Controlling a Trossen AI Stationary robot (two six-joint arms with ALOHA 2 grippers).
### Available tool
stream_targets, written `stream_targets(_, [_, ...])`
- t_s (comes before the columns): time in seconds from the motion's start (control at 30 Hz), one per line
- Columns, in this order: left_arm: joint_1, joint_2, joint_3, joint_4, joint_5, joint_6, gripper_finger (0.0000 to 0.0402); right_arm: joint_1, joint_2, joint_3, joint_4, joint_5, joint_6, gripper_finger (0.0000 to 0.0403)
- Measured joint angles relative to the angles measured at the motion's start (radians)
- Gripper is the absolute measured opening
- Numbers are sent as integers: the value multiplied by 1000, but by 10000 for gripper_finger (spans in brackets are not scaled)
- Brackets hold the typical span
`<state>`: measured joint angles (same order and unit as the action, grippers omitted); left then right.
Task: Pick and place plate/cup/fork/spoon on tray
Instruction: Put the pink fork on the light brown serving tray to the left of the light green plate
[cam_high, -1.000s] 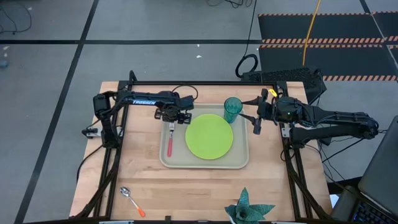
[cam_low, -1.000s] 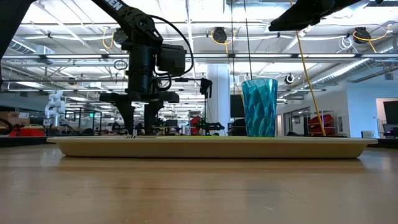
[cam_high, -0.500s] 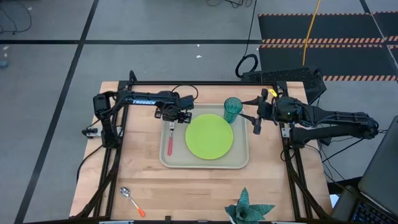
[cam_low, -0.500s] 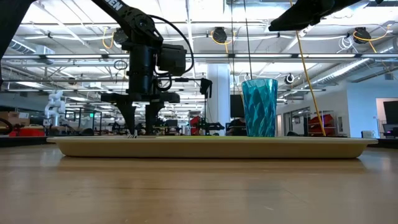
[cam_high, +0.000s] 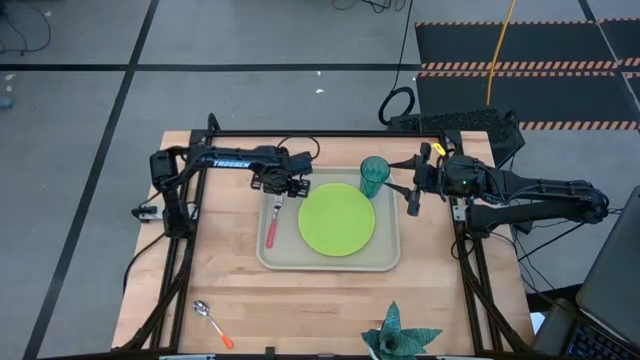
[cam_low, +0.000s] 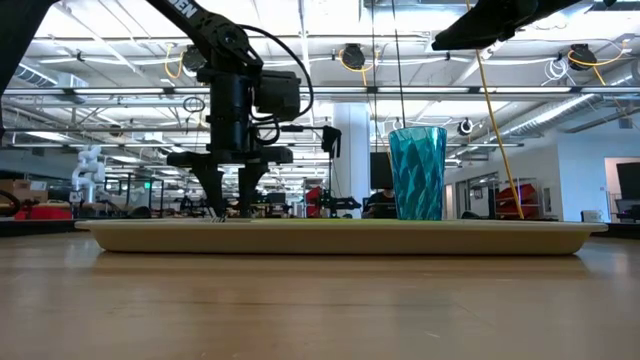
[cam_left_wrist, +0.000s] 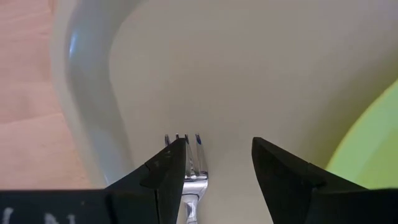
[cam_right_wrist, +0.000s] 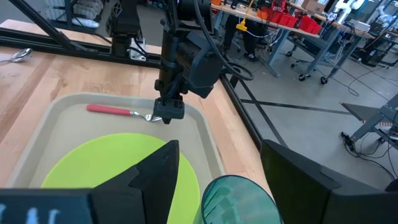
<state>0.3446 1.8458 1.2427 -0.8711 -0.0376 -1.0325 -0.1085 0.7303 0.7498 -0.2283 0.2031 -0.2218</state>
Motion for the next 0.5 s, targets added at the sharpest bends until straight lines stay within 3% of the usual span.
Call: stream_targets(0.5, [8, 0, 0, -22, -7, 4, 186, 0, 0, 0, 0, 0, 0, 219])
